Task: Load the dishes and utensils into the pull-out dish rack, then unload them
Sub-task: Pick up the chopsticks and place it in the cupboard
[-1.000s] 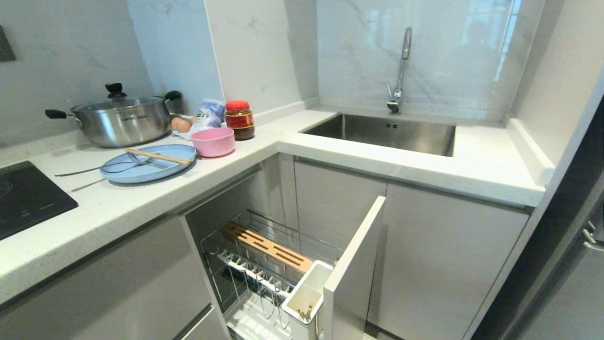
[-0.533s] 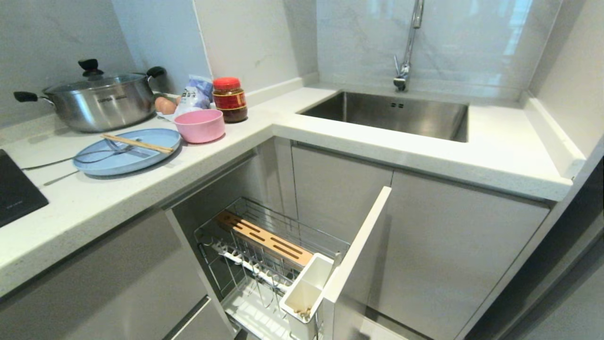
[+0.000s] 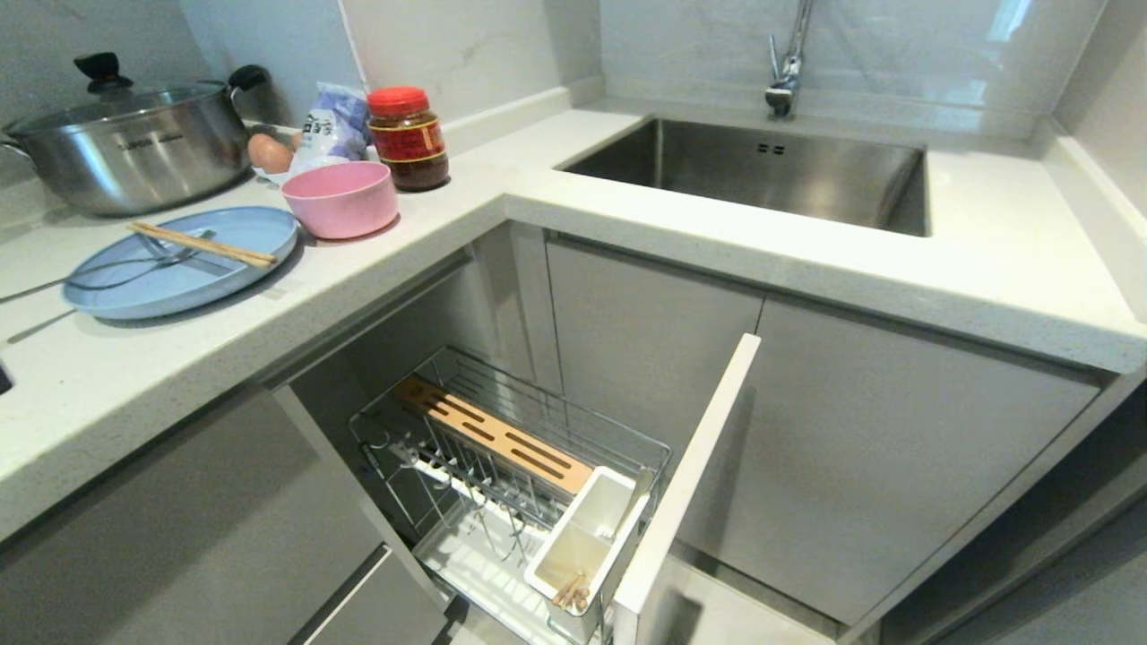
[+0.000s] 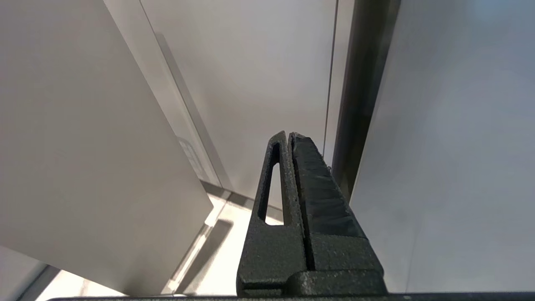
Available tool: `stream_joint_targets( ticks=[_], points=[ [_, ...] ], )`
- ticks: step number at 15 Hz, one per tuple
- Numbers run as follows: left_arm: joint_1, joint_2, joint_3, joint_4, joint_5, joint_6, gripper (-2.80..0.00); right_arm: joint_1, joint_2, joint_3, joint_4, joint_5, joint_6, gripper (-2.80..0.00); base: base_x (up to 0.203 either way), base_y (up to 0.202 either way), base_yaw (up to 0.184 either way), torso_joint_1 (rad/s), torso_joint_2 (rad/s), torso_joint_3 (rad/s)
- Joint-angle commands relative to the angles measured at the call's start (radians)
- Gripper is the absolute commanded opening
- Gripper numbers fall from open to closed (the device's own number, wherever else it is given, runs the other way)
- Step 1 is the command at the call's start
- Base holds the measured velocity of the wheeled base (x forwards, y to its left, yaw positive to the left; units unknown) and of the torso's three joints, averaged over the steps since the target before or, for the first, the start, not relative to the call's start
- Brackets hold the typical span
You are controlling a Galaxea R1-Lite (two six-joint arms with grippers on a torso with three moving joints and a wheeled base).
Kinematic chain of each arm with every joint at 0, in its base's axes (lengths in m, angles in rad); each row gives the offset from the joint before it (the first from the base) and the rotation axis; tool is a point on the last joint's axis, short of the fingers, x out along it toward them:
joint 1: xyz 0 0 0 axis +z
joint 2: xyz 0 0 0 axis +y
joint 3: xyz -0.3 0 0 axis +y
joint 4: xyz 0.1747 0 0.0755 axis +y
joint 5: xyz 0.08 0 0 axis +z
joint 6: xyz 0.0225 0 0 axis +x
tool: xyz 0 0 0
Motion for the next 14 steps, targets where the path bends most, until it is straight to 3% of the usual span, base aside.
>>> stream_joint_targets(
  ticks=[1, 9, 14],
  points=[
    [0.001, 0.002, 0.000, 0.000, 0.001, -0.001, -2.80, 0.000, -0.004, 0.000, -0.001, 0.000, 0.000, -2.80, 0.000, 0.000, 0.000, 0.008, 0.00, -0.190],
    [0.001, 0.000, 0.000, 0.000, 0.002, -0.004, -2.80, 0.001, -0.004, 0.000, -0.001, 0.000, 0.000, -2.80, 0.000, 0.000, 0.000, 0.003, 0.00, -0.196],
    [0.001, 0.000, 0.000, 0.002, 0.018, -0.031, -2.80, 0.000, -0.004, 0.000, -0.001, 0.000, 0.000, -2.80, 0.000, 0.000, 0.000, 0.001, 0.00, -0.045]
  ],
)
